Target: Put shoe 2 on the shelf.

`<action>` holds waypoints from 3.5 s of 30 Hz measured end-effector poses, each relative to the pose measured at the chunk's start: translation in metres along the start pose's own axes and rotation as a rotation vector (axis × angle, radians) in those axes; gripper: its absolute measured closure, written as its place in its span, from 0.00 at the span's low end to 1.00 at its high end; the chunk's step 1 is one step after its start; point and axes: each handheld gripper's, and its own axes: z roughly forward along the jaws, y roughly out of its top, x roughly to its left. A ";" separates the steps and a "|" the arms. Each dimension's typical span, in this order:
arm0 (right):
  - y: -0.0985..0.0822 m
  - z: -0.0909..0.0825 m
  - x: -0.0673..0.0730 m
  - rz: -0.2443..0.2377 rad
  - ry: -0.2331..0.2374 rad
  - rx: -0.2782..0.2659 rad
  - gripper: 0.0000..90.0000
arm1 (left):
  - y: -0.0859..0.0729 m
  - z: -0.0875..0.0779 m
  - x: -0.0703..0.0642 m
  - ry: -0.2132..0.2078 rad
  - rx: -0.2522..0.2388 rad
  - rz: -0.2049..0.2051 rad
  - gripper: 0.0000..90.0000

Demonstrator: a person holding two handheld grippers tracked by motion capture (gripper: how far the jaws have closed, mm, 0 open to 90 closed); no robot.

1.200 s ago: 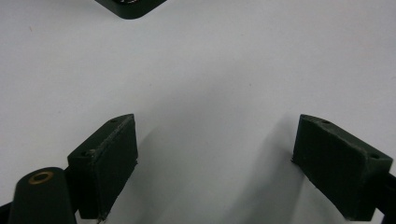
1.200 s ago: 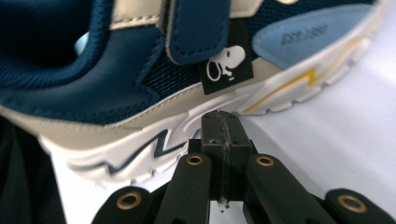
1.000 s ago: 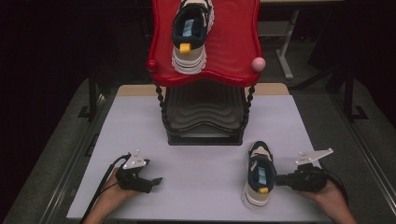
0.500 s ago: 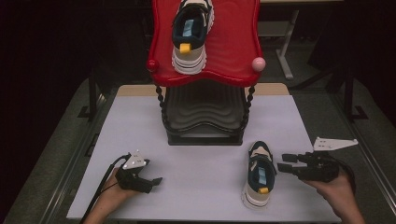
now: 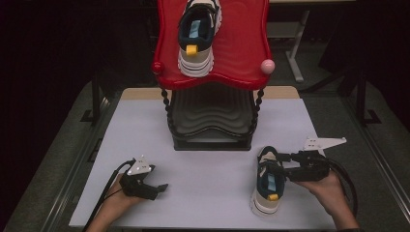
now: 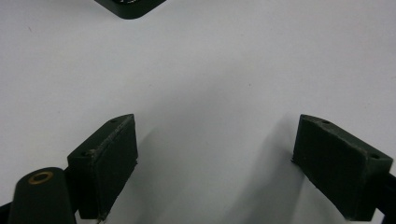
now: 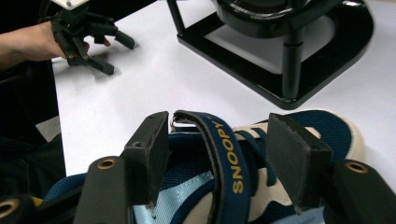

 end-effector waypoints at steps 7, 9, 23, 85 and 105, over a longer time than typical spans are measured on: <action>-0.005 0.007 -0.002 -0.011 -0.002 0.033 0.57 | 0.000 0.000 0.000 -0.001 -0.002 0.000 0.14; -0.006 0.007 -0.004 -0.008 -0.010 0.039 0.59 | 0.000 0.000 0.000 -0.002 -0.002 0.000 0.14; -0.004 0.006 -0.001 -0.008 -0.021 0.026 0.77 | 0.000 0.000 0.000 -0.002 -0.001 0.001 0.14; 0.216 -0.153 0.001 -0.242 -0.031 -0.406 0.82 | 0.000 0.000 0.000 0.000 0.003 0.006 0.15; 0.323 -0.143 0.022 -0.356 0.047 -0.424 0.82 | 0.000 0.000 0.000 0.000 0.000 0.007 0.14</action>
